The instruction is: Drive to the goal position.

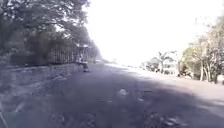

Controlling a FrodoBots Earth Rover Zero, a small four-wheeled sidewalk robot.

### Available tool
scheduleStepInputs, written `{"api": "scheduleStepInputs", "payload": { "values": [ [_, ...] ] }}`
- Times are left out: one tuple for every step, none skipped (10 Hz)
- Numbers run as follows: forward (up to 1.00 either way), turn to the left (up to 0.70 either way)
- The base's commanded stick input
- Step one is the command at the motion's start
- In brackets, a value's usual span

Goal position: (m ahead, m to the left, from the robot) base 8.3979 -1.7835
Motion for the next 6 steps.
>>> {"api": "scheduleStepInputs", "payload": {
  "values": [
    [1.00, 0.00],
    [1.00, 0.00],
    [1.00, 0.00],
    [1.00, 0.00],
    [1.00, 0.00],
    [1.00, 0.00]
  ]
}}
